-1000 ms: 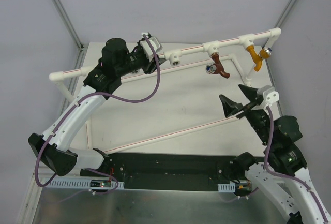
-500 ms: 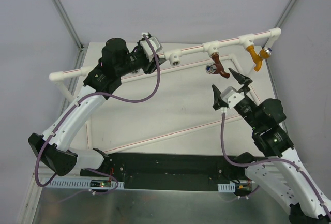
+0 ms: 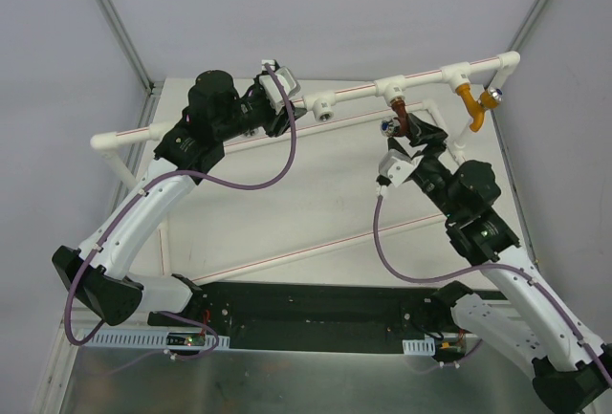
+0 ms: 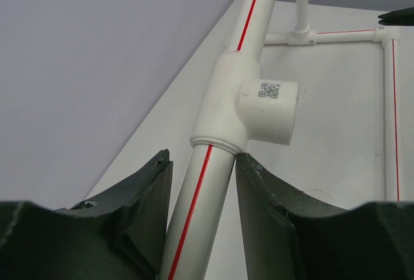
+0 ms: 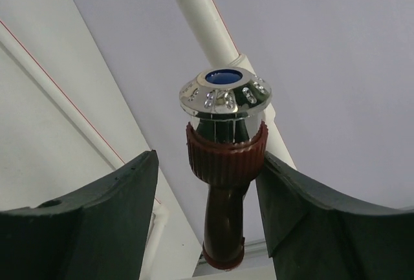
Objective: Install the water faucets
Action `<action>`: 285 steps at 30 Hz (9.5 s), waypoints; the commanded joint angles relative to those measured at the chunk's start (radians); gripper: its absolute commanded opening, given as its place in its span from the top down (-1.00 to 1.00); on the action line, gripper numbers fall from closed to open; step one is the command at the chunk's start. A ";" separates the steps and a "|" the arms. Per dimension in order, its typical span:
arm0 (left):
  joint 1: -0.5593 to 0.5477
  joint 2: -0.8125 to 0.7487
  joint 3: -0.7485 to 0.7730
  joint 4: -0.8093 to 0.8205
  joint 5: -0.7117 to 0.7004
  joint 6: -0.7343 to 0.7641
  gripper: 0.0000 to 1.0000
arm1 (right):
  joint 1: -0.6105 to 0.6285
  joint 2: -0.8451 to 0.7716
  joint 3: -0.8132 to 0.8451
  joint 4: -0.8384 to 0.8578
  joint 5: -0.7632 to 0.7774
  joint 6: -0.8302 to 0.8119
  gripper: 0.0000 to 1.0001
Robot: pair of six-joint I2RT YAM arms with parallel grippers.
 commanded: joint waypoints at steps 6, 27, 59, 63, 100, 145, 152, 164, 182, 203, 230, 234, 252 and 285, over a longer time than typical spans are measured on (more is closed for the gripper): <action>-0.029 0.065 -0.108 -0.465 0.048 -0.151 1.00 | 0.011 0.047 0.075 0.129 0.025 -0.057 -0.06; -0.029 0.057 -0.110 -0.465 0.046 -0.146 1.00 | 0.068 0.099 0.115 0.268 0.067 0.333 0.87; -0.029 0.058 -0.110 -0.465 0.043 -0.148 1.00 | 0.065 0.028 0.023 0.363 0.643 1.608 1.00; -0.029 0.055 -0.111 -0.465 0.035 -0.148 1.00 | 0.065 0.025 0.003 0.412 0.646 1.768 1.00; -0.029 0.057 -0.110 -0.465 0.043 -0.149 1.00 | 0.063 -0.080 -0.165 0.070 0.702 3.215 0.33; -0.029 0.066 -0.111 -0.465 0.040 -0.148 1.00 | 0.065 -0.530 -0.117 -0.477 0.849 2.316 -0.39; -0.029 0.068 -0.110 -0.465 0.045 -0.151 1.00 | 0.062 -0.434 0.047 -0.516 0.541 1.570 -0.40; -0.029 0.058 -0.113 -0.465 0.035 -0.148 1.00 | 0.062 -0.407 0.006 -0.271 0.020 0.456 -0.74; -0.029 0.055 -0.114 -0.465 0.029 -0.145 1.00 | 0.063 -0.154 0.029 -0.005 0.074 0.108 -0.60; -0.029 0.054 -0.114 -0.465 0.026 -0.143 1.00 | 0.063 -0.091 -0.003 0.006 0.251 0.455 1.00; -0.029 0.059 -0.114 -0.463 0.018 -0.143 1.00 | 0.063 -0.041 -0.175 0.043 0.583 1.982 1.00; -0.029 0.060 -0.116 -0.465 0.023 -0.145 1.00 | 0.063 -0.032 -0.172 -0.017 0.601 2.310 1.00; -0.029 0.062 -0.113 -0.465 0.028 -0.146 1.00 | 0.063 -0.059 -0.267 0.093 0.526 3.202 0.94; -0.029 0.071 -0.114 -0.465 0.026 -0.148 1.00 | 0.063 -0.426 -0.021 -0.506 0.536 1.835 -0.57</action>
